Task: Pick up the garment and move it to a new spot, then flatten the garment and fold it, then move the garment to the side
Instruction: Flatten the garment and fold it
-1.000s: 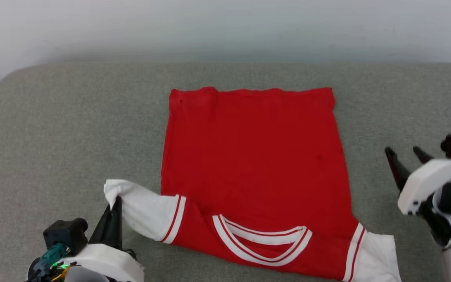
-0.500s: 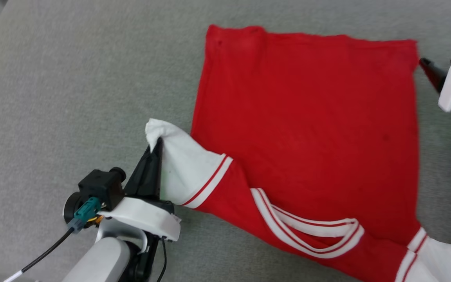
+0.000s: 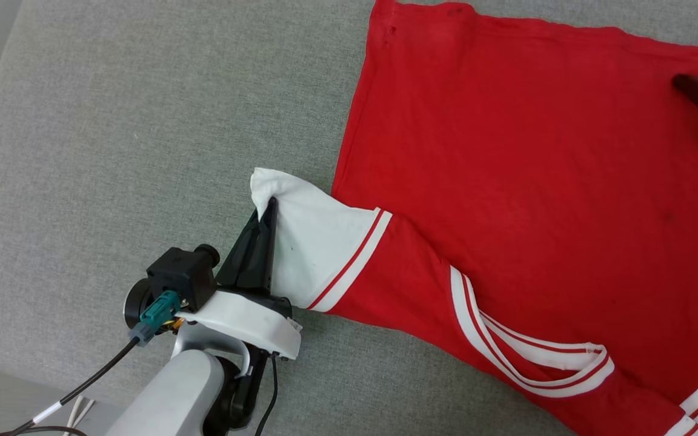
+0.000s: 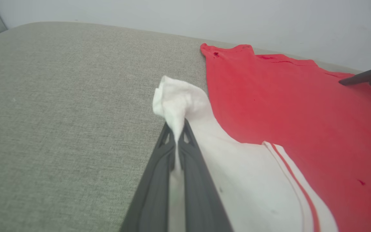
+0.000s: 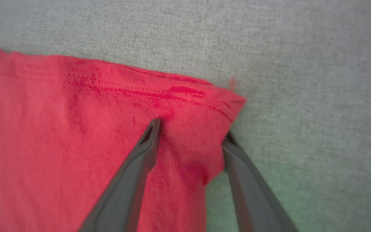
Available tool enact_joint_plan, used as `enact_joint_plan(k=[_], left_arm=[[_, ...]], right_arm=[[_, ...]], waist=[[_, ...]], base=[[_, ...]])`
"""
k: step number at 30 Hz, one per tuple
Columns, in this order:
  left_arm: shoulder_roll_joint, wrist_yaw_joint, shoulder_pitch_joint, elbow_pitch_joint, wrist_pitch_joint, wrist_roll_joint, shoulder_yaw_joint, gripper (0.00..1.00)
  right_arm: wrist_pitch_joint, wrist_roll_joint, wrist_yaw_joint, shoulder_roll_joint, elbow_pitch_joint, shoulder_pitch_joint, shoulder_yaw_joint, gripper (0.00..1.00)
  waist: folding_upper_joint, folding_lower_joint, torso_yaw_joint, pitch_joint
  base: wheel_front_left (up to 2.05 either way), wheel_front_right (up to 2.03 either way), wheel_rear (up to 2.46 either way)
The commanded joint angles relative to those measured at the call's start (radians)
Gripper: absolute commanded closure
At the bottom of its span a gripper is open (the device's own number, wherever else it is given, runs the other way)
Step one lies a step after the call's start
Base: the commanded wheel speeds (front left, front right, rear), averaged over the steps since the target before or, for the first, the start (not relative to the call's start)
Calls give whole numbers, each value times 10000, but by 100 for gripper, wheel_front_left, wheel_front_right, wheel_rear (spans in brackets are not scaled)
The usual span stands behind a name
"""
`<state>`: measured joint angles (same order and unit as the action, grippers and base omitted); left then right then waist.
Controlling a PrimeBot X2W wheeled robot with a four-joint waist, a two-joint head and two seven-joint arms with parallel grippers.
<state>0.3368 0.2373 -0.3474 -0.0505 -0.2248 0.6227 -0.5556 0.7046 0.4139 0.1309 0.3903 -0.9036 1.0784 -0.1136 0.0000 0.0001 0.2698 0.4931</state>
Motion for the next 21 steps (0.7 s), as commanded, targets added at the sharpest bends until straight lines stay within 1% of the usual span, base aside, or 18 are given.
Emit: enact_joint_plan(k=[1, 6, 12, 17, 19, 21], left_arm=[[-33, -44, -105, -39, -54, 38, -8, 100], [-91, -69, 93, -316, -103, 138, 3, 100], [143, 87, 737, -529, -139, 340, 189, 100], [406, 184, 1342, -565, -82, 587, 371, 100], [502, 247, 1589, -560, -42, 685, 421, 100], [600, 304, 1817, -535, -10, 778, 486, 100]], right_arm=[[403, 117, -4, -354, -596, -806, -186, 100], [-52, 103, -4, -50, -322, -573, -328, 100], [-511, 136, -8, 482, 345, -427, -848, 100], [-500, 450, -9, 1084, 1231, -1135, -1398, 100], [-449, 676, -8, 1344, 1713, -1668, -1554, 100], [-365, 522, -9, 1754, 2222, -2348, -1779, 100]], waist=[[0, -1, 5, -33], [0, -1, -68, -379], [0, -1, -549, -1391], [0, -1, -1126, -2401], [0, -1, -1383, -2829], [0, -1, -1682, -3216]], base=[[0, 0, 0], [0, 0, 0], [0, 0, 0], [0, 0, 0], [0, 0, 0], [0, 0, 0]])
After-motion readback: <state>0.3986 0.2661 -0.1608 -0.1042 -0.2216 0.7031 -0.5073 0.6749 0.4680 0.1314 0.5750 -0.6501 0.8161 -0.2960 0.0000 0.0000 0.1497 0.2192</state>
